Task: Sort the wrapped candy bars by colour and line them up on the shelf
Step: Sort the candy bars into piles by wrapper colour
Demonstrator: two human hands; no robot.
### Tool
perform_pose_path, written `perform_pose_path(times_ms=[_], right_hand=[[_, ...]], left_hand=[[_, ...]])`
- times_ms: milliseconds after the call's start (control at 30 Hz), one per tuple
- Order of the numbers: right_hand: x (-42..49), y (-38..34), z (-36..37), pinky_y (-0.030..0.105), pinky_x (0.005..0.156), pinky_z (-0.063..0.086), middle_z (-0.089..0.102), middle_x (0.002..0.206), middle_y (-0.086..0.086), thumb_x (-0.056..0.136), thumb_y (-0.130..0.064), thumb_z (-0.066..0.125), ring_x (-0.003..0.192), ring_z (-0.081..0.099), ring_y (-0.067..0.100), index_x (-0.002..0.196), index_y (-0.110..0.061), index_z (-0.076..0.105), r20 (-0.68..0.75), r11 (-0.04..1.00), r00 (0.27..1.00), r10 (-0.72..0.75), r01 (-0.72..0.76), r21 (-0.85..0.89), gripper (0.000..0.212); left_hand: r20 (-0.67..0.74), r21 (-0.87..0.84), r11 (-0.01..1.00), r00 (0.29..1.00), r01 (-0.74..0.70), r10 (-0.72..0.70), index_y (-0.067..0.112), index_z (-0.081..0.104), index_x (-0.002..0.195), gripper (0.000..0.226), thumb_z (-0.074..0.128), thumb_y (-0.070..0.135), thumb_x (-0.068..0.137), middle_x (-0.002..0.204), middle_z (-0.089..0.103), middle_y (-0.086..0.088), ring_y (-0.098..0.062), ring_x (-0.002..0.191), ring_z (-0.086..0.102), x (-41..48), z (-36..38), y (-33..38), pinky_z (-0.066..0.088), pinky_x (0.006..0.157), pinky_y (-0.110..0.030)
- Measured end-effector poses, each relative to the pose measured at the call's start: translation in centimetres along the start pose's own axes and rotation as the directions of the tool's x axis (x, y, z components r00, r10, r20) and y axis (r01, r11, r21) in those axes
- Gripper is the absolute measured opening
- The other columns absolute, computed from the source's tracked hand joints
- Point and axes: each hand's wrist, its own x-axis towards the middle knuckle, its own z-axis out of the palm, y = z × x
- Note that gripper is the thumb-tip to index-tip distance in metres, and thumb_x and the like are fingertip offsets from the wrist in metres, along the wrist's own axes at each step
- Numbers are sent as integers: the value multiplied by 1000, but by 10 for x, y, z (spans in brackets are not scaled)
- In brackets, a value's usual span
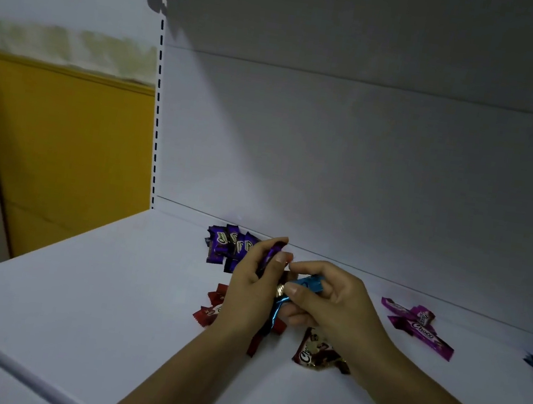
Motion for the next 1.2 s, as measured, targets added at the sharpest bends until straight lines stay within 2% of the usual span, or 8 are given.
perform_pose_path(times_ms=[233,467,633,767,900,1033,1100,1200], right_hand=[[6,3,-11,21,58,56,73,78,5,85,-3,65,69,72,20,96,-8,66,-172,995,985,-22,38,92,12],[17,7,-23,20,56,55,73,87,7,87,-3,64,74,73,20,99,-14,66,-228,987,974,8,29,156,16],[37,21,-59,19,57,47,70,93,1,87,-11,66,72,68,8,92,-22,61,-411,990,907,-86,31,-140,13],[43,42,-80,28,78,48,69,107,6,85,-9,68,86,63,13,103,-17,66,-337,953,941,-12,-92,-289,20],[41,41,-71,29,99,38,49,121,-11,90,-22,63,112,44,7,129,-23,54,-258,844,962,-90,-64,-533,39],[20,14,-36,9,73,48,69,99,-20,72,-55,61,91,62,-8,107,-32,66,-50,972,999,-5,-7,-234,42],[14,9,-24,11,70,51,73,91,-10,68,-49,67,86,67,-1,100,-22,70,25,994,1000,14,-11,-112,42],[16,9,-22,14,66,52,74,83,-2,81,-21,71,79,69,5,92,-11,72,-90,999,996,23,-27,-43,15]], left_hand=[[146,31,997,987,67,-71,34,58,111,37,47,52,81,105,65,6,-2,92,66,-3,0,3,53,70,-18],[138,34,984,974,177,-180,29,60,114,38,66,4,87,105,65,-3,0,65,64,-4,-3,2,48,59,-13],[67,-3,964,962,266,-265,33,64,112,38,62,3,89,109,61,-3,-6,67,63,-1,-4,4,48,59,-16],[83,-359,825,895,436,-437,22,59,105,26,55,1,91,98,62,-12,-15,65,71,0,-1,10,50,46,-21],[196,-617,597,835,513,-514,12,51,123,39,57,2,86,95,68,-23,-23,62,70,0,-8,13,50,39,-21],[302,-580,576,809,576,-504,3,61,98,28,62,7,70,88,72,-22,-24,65,71,-2,-8,17,53,44,-23],[324,-564,580,804,587,-498,0,62,100,33,65,9,69,90,71,-23,-25,70,71,-2,-7,13,57,51,-25],[346,-598,513,776,615,-527,-4,60,113,43,67,18,77,102,69,-28,-30,87,72,-2,-7,12,60,61,-31]])
